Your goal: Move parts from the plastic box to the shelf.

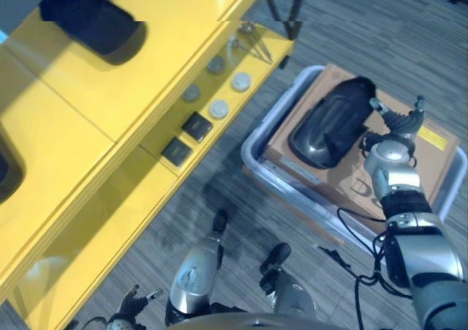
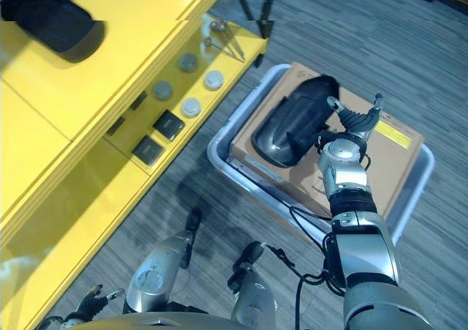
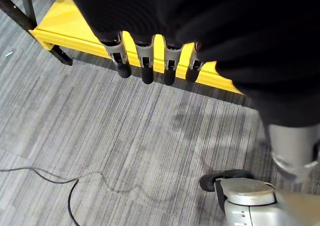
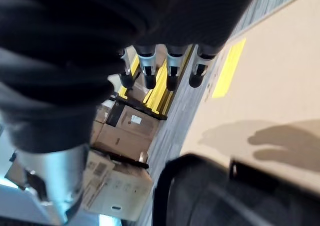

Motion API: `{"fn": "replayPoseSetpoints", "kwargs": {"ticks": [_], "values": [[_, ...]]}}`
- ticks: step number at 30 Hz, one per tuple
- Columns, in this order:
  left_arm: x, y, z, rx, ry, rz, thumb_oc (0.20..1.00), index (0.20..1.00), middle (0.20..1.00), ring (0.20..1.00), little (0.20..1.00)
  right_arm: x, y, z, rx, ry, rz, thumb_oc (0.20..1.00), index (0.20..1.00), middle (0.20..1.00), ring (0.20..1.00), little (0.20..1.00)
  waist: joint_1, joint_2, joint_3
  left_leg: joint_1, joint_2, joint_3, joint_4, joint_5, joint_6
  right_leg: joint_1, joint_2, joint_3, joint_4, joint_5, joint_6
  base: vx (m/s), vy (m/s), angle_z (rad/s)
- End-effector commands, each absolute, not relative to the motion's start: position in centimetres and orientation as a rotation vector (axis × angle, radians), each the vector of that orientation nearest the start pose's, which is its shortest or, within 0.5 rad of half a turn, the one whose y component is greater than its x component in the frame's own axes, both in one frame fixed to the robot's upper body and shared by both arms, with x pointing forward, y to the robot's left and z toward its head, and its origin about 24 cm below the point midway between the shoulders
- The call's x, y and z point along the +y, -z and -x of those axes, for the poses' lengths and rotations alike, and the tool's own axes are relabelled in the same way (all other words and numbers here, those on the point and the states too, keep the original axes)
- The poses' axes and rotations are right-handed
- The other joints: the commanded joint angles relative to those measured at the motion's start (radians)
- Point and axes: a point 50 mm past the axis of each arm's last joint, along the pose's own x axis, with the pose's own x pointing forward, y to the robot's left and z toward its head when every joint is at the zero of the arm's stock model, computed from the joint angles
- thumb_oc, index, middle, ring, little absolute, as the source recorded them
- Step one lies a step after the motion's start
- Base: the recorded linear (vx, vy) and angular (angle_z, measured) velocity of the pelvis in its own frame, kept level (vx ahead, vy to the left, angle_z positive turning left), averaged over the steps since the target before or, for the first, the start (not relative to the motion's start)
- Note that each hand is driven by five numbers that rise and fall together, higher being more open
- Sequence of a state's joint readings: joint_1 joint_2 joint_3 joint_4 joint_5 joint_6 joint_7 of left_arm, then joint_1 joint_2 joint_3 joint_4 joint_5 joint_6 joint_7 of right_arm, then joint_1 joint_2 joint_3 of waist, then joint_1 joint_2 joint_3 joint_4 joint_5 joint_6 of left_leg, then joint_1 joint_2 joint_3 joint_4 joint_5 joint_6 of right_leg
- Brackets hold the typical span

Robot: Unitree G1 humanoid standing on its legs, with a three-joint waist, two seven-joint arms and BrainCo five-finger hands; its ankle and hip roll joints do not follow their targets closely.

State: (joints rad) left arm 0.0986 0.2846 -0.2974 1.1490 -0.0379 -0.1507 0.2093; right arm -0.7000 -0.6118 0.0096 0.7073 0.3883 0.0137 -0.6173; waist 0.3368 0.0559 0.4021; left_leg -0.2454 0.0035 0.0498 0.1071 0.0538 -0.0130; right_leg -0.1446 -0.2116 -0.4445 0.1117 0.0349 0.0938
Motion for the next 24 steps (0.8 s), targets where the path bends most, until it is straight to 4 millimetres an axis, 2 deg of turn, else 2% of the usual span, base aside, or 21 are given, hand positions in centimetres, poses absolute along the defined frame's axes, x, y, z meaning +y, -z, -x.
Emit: {"fn": "replayPoseSetpoints", "kwargs": {"ticks": [1, 4, 8, 12, 17, 20, 24], "values": [[25.5, 15.5, -5.9, 1.122, -0.071, -0.528, 1.0, 1.0, 1.0, 1.0, 1.0, -32.2, -16.5, -33.7, -0.176, 0.809, 0.215, 1.0, 1.0, 1.0, 1.0, 1.0, -0.015, -0.013, -0.072, -0.042, 0.046, -0.035, 0.008, -0.012, -0.044, 0.064, -0.061, 0.011, 0.046, -0.076, 0.074, 0.02, 0.066, 0.18], [25.5, 15.5, -5.5, 1.118, -0.067, -0.511, 1.0, 1.0, 1.0, 1.0, 1.0, -32.2, -14.9, -33.7, -0.099, 0.808, 0.274, 1.0, 1.0, 1.0, 1.0, 1.0, -0.008, -0.011, -0.069, -0.044, 0.039, -0.038, 0.001, -0.011, -0.043, 0.06, -0.064, 0.009, 0.046, -0.078, 0.076, 0.0, 0.054, 0.12], [25.3, 15.4, -5.8, 1.098, -0.078, -0.497, 1.0, 1.0, 1.0, 1.0, 1.0, -32.2, -12.1, -33.2, -0.003, 0.831, 0.462, 1.0, 1.0, 1.0, 1.0, 1.0, -0.005, -0.009, -0.059, -0.043, 0.034, -0.031, -0.003, -0.012, -0.04, 0.05, -0.068, 0.011, 0.047, -0.075, 0.078, -0.01, 0.02, 0.01], [25.3, 15.3, -5.8, 1.09, -0.077, -0.502, 1.0, 1.0, 1.0, 1.0, 1.0, -32.5, -12.2, -32.9, -0.026, 0.857, 0.5, 1.0, 1.0, 1.0, 1.0, 1.0, -0.007, -0.011, -0.058, -0.042, 0.033, -0.029, -0.005, -0.013, -0.04, 0.049, -0.067, 0.014, 0.043, -0.072, 0.079, 0.0, 0.0, 0.0], [25.8, 15.2, -5.8, 1.088, -0.08, -0.5, 1.0, 1.0, 1.0, 1.0, 1.0, -33.2, -14.1, -32.4, -0.083, 0.892, 0.503, 1.0, 1.0, 1.0, 1.0, 1.0, -0.017, -0.021, -0.06, -0.035, 0.035, -0.022, -0.008, -0.018, -0.039, 0.041, -0.061, 0.024, 0.045, -0.071, 0.082, 0.0, 0.0, 0.0], [25.9, 15.1, -5.8, 1.087, -0.086, -0.49, 1.0, 1.0, 1.0, 1.0, 1.0, -33.4, -14.0, -32.2, -0.069, 0.879, 0.5, 1.0, 1.0, 1.0, 1.0, 1.0, -0.023, -0.026, -0.062, -0.031, 0.036, -0.019, -0.008, -0.021, -0.038, 0.037, -0.06, 0.03, 0.048, -0.071, 0.085, 0.0, 0.0, 0.0], [25.9, 15.1, -6.0, 1.083, -0.088, -0.495, 1.0, 1.0, 1.0, 1.0, 1.0, -33.1, -12.6, -32.1, -0.003, 0.843, 0.504, 1.0, 1.0, 1.0, 1.0, 1.0, -0.026, -0.03, -0.059, -0.034, 0.038, -0.018, -0.005, -0.023, -0.036, 0.032, -0.06, 0.033, 0.048, -0.067, 0.086, -0.01, 0.006, -0.01]]}}
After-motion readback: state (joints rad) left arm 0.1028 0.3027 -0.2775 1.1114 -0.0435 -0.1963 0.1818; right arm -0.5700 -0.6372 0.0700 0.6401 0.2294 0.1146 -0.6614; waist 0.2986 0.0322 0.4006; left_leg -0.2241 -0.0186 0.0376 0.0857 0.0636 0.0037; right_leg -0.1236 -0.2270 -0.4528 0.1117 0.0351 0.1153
